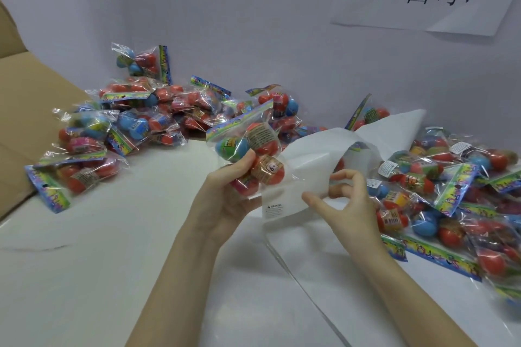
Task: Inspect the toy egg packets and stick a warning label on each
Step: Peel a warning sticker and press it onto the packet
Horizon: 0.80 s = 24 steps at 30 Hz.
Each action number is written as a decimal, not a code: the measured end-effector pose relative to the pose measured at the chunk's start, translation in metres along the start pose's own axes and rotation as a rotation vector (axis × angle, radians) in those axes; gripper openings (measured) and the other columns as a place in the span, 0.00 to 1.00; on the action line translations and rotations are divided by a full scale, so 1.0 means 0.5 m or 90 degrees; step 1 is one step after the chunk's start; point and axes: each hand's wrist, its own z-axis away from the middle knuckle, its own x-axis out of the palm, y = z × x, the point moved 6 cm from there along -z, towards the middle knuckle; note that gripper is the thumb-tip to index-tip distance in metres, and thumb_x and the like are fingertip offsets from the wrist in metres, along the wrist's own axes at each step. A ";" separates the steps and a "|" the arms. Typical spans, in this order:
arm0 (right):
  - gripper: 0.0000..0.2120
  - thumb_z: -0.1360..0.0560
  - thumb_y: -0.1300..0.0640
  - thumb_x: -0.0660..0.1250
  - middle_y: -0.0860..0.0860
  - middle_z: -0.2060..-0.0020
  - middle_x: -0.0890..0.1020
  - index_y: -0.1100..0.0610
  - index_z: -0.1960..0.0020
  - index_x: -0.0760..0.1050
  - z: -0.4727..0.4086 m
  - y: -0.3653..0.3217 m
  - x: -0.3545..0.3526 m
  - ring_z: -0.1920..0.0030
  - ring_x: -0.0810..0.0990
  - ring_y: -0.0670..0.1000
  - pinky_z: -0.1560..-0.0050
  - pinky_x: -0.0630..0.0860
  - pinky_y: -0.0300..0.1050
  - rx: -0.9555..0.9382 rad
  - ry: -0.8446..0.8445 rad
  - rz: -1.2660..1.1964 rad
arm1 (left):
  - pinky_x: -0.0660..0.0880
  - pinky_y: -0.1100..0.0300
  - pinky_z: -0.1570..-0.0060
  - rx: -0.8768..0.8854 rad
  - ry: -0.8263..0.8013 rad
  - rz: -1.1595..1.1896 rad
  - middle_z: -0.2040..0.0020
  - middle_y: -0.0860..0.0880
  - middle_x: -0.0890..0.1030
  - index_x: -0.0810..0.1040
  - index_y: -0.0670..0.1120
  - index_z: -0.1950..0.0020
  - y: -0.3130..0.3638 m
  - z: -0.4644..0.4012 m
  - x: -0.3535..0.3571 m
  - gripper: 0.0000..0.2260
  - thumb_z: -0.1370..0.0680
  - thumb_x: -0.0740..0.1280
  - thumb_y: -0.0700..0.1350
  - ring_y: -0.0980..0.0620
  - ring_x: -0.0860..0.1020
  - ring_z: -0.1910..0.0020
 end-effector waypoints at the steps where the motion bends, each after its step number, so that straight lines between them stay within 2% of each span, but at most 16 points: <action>1: 0.21 0.34 0.54 0.75 0.52 0.57 0.78 0.44 0.54 0.63 -0.001 -0.003 -0.005 0.53 0.76 0.52 0.51 0.71 0.48 -0.009 0.020 -0.008 | 0.79 0.44 0.50 -0.002 0.003 0.011 0.64 0.49 0.83 0.85 0.47 0.59 0.000 -0.002 -0.002 0.08 0.35 0.70 0.46 0.53 0.82 0.62; 4: 0.20 0.33 0.55 0.74 0.50 0.59 0.77 0.44 0.52 0.63 0.000 -0.012 -0.014 0.55 0.75 0.52 0.53 0.73 0.49 -0.030 0.059 -0.041 | 0.80 0.44 0.54 -0.002 0.014 0.028 0.59 0.47 0.84 0.85 0.47 0.58 0.002 -0.006 -0.007 0.09 0.36 0.71 0.46 0.51 0.81 0.57; 7: 0.21 0.32 0.54 0.73 0.51 0.53 0.76 0.46 0.47 0.64 0.002 -0.012 -0.016 0.53 0.73 0.51 0.50 0.73 0.50 -0.028 0.073 -0.026 | 0.81 0.47 0.57 -0.001 -0.017 0.011 0.60 0.47 0.84 0.86 0.47 0.59 0.002 -0.003 -0.001 0.08 0.34 0.69 0.46 0.50 0.83 0.58; 9: 0.25 0.33 0.52 0.74 0.49 0.47 0.73 0.50 0.42 0.65 0.008 -0.018 -0.022 0.47 0.72 0.51 0.44 0.70 0.53 -0.063 0.125 0.068 | 0.81 0.49 0.56 -0.007 -0.033 -0.019 0.60 0.47 0.84 0.86 0.47 0.60 -0.004 -0.003 0.008 0.05 0.34 0.73 0.43 0.51 0.83 0.58; 11: 0.28 0.35 0.53 0.76 0.51 0.45 0.71 0.55 0.40 0.68 0.020 -0.041 -0.026 0.43 0.71 0.54 0.43 0.66 0.53 -0.152 0.196 0.190 | 0.81 0.52 0.55 -0.022 -0.020 -0.042 0.62 0.48 0.84 0.86 0.48 0.62 -0.015 -0.007 0.015 0.07 0.38 0.73 0.46 0.53 0.83 0.60; 12: 0.25 0.35 0.53 0.76 0.53 0.46 0.73 0.56 0.42 0.72 0.026 -0.056 -0.021 0.44 0.72 0.56 0.46 0.65 0.49 -0.216 0.211 0.239 | 0.81 0.53 0.54 -0.031 -0.005 -0.050 0.62 0.49 0.84 0.86 0.49 0.64 -0.022 -0.010 0.016 0.07 0.39 0.72 0.48 0.54 0.83 0.61; 14: 0.15 0.35 0.53 0.75 0.55 0.56 0.78 0.57 0.51 0.78 0.041 -0.083 -0.003 0.54 0.75 0.58 0.53 0.64 0.46 -0.357 0.200 0.320 | 0.81 0.55 0.54 -0.043 0.016 -0.066 0.62 0.50 0.84 0.86 0.50 0.64 -0.034 -0.015 0.016 0.08 0.40 0.72 0.49 0.54 0.83 0.60; 16: 0.09 0.35 0.56 0.72 0.54 0.63 0.79 0.59 0.58 0.81 0.051 -0.091 0.015 0.61 0.77 0.58 0.58 0.70 0.49 -0.463 0.162 0.342 | 0.81 0.58 0.57 -0.045 0.024 -0.062 0.61 0.50 0.85 0.86 0.50 0.64 -0.038 -0.017 0.015 0.07 0.39 0.71 0.49 0.55 0.83 0.60; 18: 0.08 0.35 0.57 0.72 0.55 0.64 0.80 0.60 0.58 0.82 0.050 -0.088 0.020 0.60 0.75 0.54 0.61 0.73 0.50 -0.477 0.127 0.306 | 0.81 0.58 0.60 -0.039 0.023 -0.023 0.62 0.49 0.85 0.86 0.49 0.64 -0.038 -0.018 0.014 0.06 0.37 0.70 0.47 0.54 0.83 0.61; 21: 0.10 0.36 0.58 0.72 0.54 0.63 0.81 0.59 0.55 0.83 0.046 -0.083 0.018 0.58 0.71 0.48 0.59 0.72 0.47 -0.479 0.094 0.252 | 0.81 0.55 0.60 -0.044 0.032 0.087 0.61 0.47 0.85 0.86 0.46 0.64 -0.038 -0.020 0.014 0.06 0.36 0.70 0.45 0.52 0.84 0.61; 24: 0.11 0.33 0.56 0.72 0.53 0.62 0.82 0.58 0.52 0.83 0.058 -0.091 0.021 0.59 0.74 0.50 0.60 0.73 0.48 -0.576 0.117 0.311 | 0.81 0.55 0.63 -0.084 0.052 0.216 0.60 0.44 0.85 0.85 0.43 0.65 -0.046 -0.022 0.013 0.06 0.34 0.69 0.43 0.49 0.84 0.62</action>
